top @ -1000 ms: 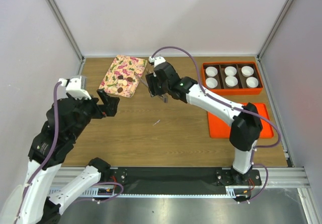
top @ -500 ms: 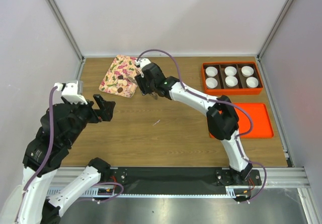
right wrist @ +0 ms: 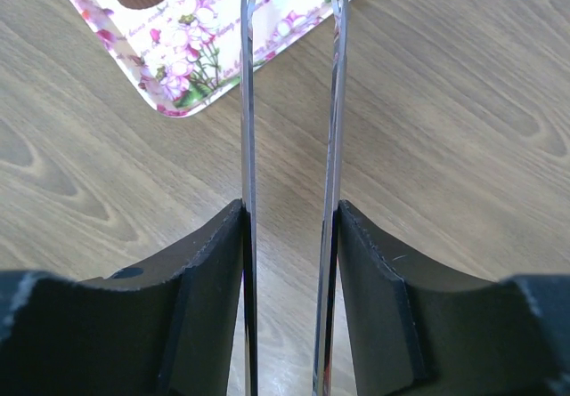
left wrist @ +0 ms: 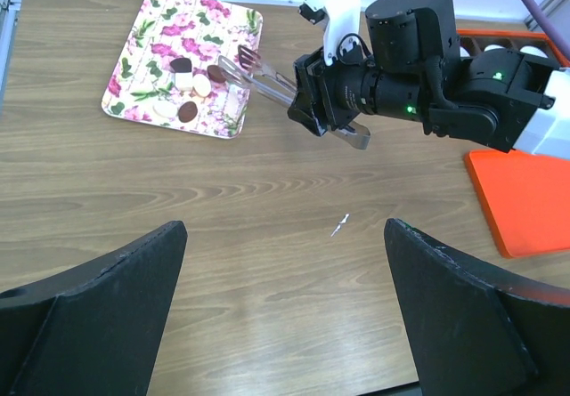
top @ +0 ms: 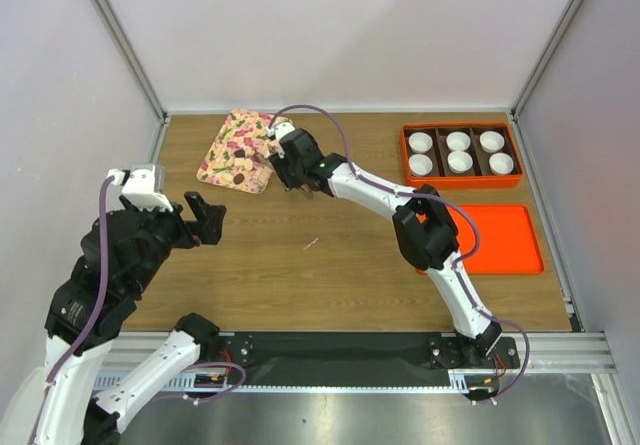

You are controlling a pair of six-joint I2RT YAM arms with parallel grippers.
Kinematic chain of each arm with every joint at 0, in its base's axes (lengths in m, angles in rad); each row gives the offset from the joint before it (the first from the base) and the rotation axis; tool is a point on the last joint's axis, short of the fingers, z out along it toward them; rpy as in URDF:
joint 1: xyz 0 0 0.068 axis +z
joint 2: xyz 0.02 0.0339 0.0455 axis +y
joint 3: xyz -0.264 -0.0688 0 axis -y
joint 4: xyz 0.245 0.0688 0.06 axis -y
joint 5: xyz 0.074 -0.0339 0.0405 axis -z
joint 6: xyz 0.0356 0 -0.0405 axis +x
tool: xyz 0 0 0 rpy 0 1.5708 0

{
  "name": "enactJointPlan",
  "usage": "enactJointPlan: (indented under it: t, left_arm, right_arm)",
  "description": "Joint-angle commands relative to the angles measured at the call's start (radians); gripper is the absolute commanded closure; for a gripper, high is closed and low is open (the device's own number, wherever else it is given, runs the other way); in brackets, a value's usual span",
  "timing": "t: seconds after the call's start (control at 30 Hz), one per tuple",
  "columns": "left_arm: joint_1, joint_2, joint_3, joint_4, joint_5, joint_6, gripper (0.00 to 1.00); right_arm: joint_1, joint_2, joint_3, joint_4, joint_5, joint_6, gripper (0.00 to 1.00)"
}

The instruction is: Pack the chocolate

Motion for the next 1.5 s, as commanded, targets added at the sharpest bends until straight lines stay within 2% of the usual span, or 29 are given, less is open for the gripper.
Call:
enactJointPlan:
  t: [0.0,1.0,1.13,1.47]
  left_arm:
    - [0.007,0.001,-0.011,0.026,-0.016,0.024,0.00]
    - [0.007,0.026,-0.022,0.062,-0.012,0.026,0.00]
    - [0.007,0.026,-0.030,0.065,-0.013,0.026,0.00]
    - [0.007,0.031,-0.034,0.078,-0.002,0.014,0.00]
  right_arm:
    - [0.007,0.019,0.060,0.054,-0.013,-0.020,0.52]
    - [-0.005,0.154,0.177,0.046,-0.058,0.003,0.56]
    - [-0.007,0.150,0.175,0.040,-0.050,0.001,0.61]
    - [-0.020,0.044,0.168,0.031,-0.046,0.006,0.64]
